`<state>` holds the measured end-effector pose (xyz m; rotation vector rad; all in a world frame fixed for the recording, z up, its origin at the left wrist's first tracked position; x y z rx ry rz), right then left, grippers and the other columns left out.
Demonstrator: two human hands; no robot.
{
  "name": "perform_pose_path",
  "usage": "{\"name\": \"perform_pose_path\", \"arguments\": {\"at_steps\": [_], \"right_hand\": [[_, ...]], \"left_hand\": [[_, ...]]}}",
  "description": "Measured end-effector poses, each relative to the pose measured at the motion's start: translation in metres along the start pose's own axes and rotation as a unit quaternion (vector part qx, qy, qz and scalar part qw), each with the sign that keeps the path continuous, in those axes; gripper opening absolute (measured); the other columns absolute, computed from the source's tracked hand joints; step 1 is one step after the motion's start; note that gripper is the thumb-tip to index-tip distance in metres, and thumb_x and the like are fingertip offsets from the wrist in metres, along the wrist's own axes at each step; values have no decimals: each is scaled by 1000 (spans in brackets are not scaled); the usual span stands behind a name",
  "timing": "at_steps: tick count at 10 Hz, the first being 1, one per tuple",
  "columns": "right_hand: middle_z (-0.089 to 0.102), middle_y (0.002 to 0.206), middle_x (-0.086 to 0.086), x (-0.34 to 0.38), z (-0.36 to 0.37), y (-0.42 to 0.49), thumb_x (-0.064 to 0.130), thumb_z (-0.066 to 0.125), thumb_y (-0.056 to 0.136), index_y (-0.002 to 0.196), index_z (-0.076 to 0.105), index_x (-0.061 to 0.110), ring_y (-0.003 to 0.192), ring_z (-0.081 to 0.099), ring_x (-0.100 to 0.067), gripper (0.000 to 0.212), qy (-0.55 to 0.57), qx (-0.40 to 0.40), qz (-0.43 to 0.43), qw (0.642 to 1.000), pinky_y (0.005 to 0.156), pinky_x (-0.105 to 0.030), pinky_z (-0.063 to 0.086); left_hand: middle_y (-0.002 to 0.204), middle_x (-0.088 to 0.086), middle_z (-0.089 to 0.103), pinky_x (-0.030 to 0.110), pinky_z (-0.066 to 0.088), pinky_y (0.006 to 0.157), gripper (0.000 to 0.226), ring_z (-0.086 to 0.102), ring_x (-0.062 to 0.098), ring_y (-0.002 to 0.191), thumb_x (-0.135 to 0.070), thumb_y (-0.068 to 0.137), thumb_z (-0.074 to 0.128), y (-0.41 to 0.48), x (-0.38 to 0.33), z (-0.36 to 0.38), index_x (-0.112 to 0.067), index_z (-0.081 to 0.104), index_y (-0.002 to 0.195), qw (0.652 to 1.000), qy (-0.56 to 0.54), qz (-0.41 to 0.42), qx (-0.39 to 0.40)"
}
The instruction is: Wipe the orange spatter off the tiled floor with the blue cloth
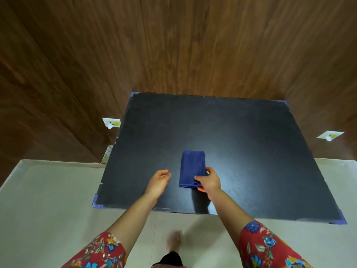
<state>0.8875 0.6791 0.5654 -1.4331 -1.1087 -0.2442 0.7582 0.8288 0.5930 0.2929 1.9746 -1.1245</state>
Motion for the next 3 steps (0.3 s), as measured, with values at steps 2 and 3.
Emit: {"name": "perform_pose_path", "arguments": {"at_steps": [2, 3], "right_hand": [[64, 116, -5, -4, -12, -9, 30, 66, 88, 132, 49, 18, 93, 66, -27, 49, -127, -41, -61, 989, 82, -42, 56], [68, 107, -7, -18, -18, -19, 32, 63, 88, 121, 56, 19, 89, 67, -27, 36, -120, -54, -60, 989, 85, -42, 56]], "left_hand": [[113, 2, 57, 25, 37, 81, 32, 54, 15, 92, -19, 98, 49, -26, -1, 0, -12, 52, 129, 999, -29, 28, 0], [113, 0, 59, 26, 41, 75, 31, 57, 16, 94, -19, 97, 51, -50, 1, 0, -14, 54, 127, 998, -43, 51, -11]]}}
Point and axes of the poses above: each hand's wrist, its own y-axis towards the middle knuckle, its own z-axis out of the palm, x = y × z, the point moved 4 cm from there along y, towards the middle knuckle
